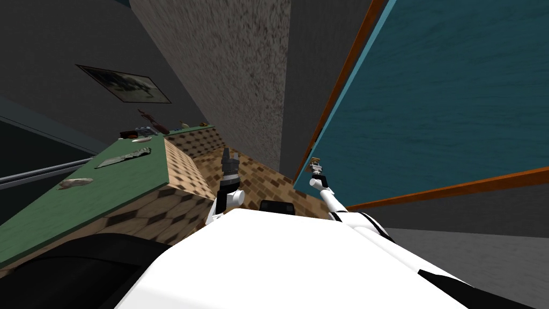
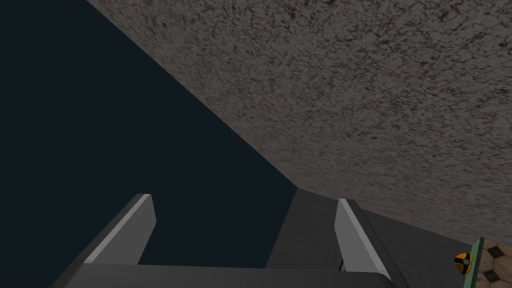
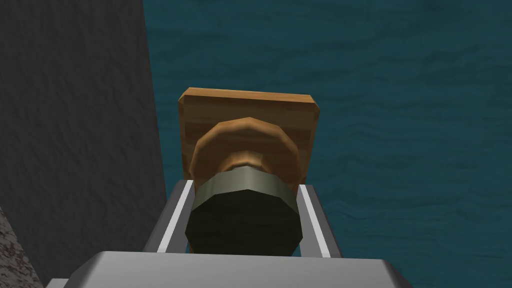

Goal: Pull the door open

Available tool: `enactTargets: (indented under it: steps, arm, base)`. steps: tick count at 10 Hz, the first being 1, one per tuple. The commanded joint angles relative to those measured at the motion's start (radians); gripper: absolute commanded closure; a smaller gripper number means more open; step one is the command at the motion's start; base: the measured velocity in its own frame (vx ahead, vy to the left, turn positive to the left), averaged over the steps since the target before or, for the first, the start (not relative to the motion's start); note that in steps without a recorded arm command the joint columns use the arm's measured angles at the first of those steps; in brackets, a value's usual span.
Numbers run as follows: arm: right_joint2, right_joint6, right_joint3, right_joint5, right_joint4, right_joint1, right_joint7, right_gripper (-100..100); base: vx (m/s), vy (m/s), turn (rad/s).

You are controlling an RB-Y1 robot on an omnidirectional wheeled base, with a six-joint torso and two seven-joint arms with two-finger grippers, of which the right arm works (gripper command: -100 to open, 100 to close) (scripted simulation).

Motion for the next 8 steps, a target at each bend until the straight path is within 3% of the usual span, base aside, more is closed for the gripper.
enactTargets:
  steps: [1, 4, 5, 8]
  arm:
    - [0.003, 0.001, 0.002, 0.0, 0.0, 0.0, 0.0, 100]
    - [0.003, 0.001, 0.002, 0.0, 0.0, 0.0, 0.0, 100]
    - [-0.008, 0.012, 0.034, 0.013, -0.032, 0.016, -0.025, 100]
    - [-0.013, 0.018, 0.053, 0.02, -0.051, 0.025, -0.039, 100]
  base:
    - [-0.017, -0.002, 0.015]
    - [-0.003, 0.0, 0.001]
    - [-0.124, -0.049, -0.028]
    - [-0.101, -0.004, -0.014]
